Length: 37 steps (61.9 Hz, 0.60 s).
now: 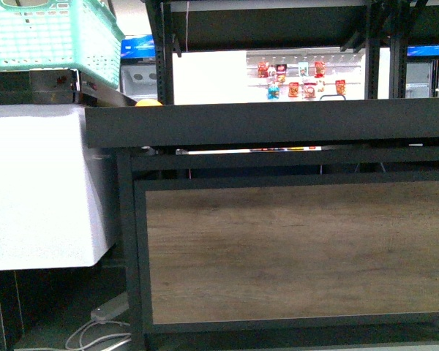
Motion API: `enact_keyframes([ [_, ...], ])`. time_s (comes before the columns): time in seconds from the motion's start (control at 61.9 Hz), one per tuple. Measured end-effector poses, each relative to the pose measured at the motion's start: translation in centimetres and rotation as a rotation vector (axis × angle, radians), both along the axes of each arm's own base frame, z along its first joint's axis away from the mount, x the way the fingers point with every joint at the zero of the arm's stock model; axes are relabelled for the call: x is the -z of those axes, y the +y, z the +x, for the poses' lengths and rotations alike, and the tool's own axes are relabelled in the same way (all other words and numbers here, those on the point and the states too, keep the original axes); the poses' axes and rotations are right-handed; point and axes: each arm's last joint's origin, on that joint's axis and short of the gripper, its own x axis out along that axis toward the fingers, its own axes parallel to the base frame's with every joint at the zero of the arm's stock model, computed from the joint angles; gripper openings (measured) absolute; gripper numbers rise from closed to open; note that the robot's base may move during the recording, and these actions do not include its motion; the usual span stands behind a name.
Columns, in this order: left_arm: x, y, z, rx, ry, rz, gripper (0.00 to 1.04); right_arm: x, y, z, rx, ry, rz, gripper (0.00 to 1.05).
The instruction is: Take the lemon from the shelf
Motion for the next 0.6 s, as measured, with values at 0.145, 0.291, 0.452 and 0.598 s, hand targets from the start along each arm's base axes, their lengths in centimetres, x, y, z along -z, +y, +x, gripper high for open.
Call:
enact_keyframes([
  [0.145, 0.0, 0.0, 0.0, 0.0, 0.0, 0.0, 0.97, 0.0, 0.0, 0.0, 0.0, 0.0, 0.0, 0.97],
  [0.291, 0.0, 0.0, 0.0, 0.0, 0.0, 0.0, 0.97, 0.0, 0.0, 0.0, 0.0, 0.0, 0.0, 0.97],
  [0.452, 0.0, 0.0, 0.0, 0.0, 0.0, 0.0, 0.97, 0.0, 0.0, 0.0, 0.0, 0.0, 0.0, 0.97],
  [0.598, 0.0, 0.0, 0.0, 0.0, 0.0, 0.0, 0.97, 0.0, 0.0, 0.0, 0.0, 0.0, 0.0, 0.97],
])
